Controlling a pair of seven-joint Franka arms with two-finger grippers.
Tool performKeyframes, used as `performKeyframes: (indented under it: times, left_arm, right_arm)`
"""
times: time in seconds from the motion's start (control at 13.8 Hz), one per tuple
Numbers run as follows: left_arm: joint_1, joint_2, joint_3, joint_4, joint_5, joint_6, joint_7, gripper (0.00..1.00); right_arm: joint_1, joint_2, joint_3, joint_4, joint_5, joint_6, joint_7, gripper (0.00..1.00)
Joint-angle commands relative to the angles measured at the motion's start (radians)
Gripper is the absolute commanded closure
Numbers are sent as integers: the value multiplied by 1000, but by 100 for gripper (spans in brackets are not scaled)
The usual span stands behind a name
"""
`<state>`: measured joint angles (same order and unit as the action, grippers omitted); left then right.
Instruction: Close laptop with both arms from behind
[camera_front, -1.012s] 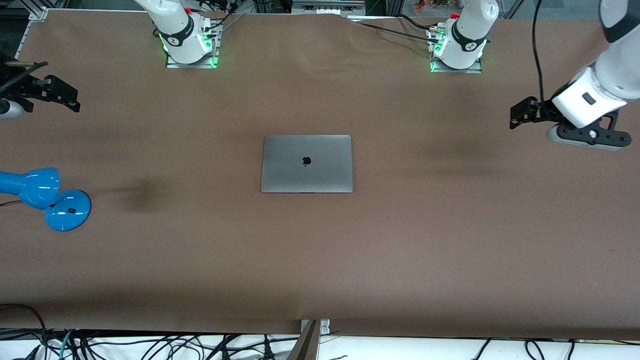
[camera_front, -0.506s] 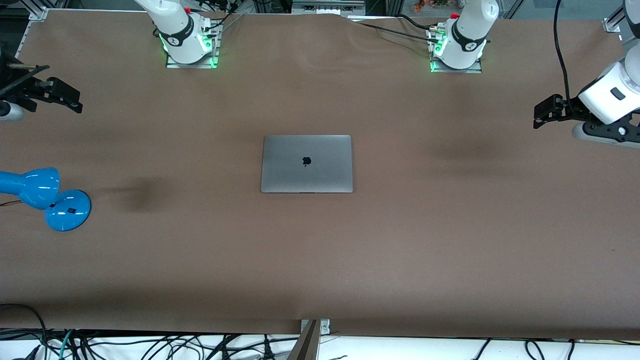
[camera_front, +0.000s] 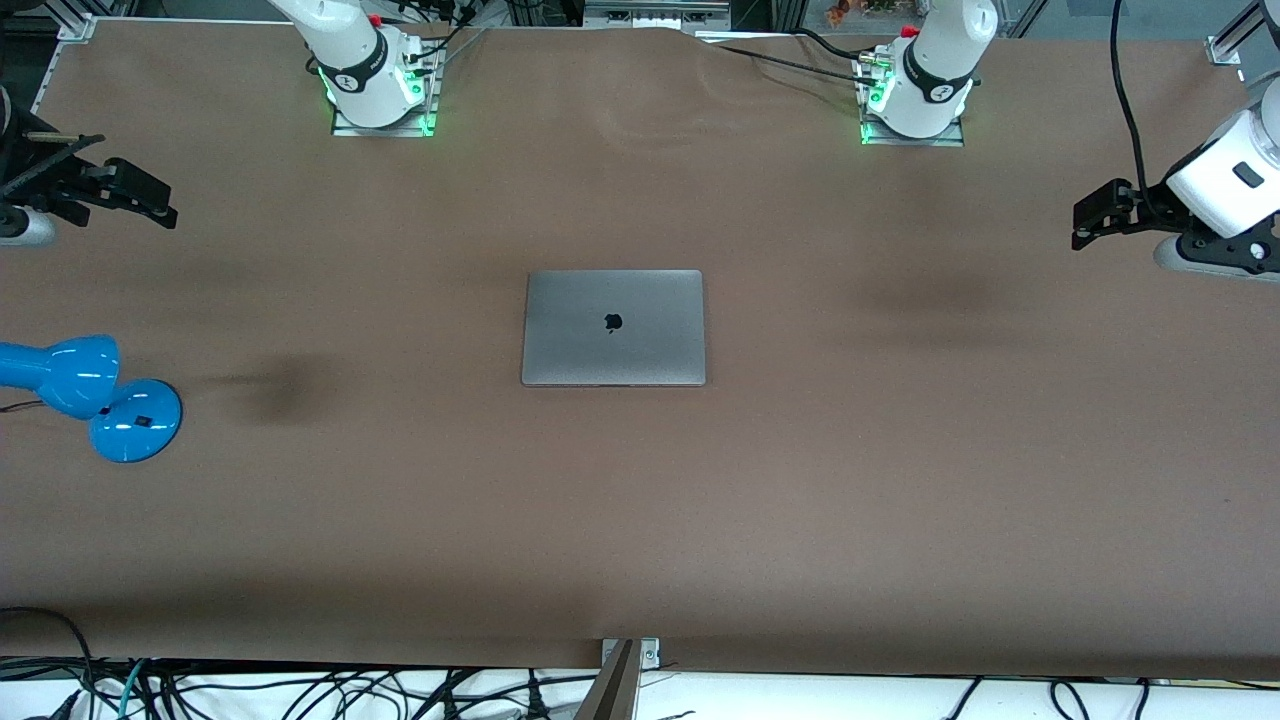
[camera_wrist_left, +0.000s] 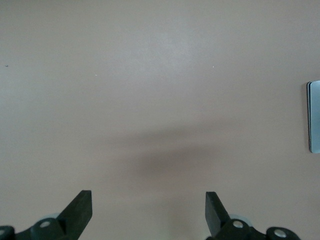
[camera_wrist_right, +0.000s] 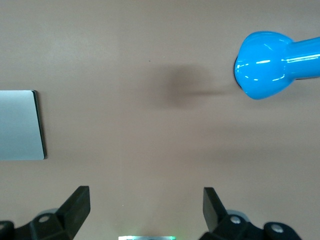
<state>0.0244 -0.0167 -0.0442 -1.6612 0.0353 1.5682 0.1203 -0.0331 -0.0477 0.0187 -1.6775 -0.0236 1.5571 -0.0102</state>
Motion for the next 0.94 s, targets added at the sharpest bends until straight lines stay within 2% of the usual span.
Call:
performKeyframes:
  times: [0.0, 0.51, 0.87]
  left_arm:
    - [5, 4, -13, 23, 14, -22, -14, 0]
    - [9, 11, -8, 24, 11, -22, -13, 0]
    - [9, 4, -16, 70, -17, -48, -28, 0]
  right_arm:
    - [-4, 8, 7, 1, 16, -6, 13, 0]
    - [-1, 8, 10, 4, 17, -8, 13, 0]
    - [-1, 9, 7, 4, 17, -8, 13, 0]
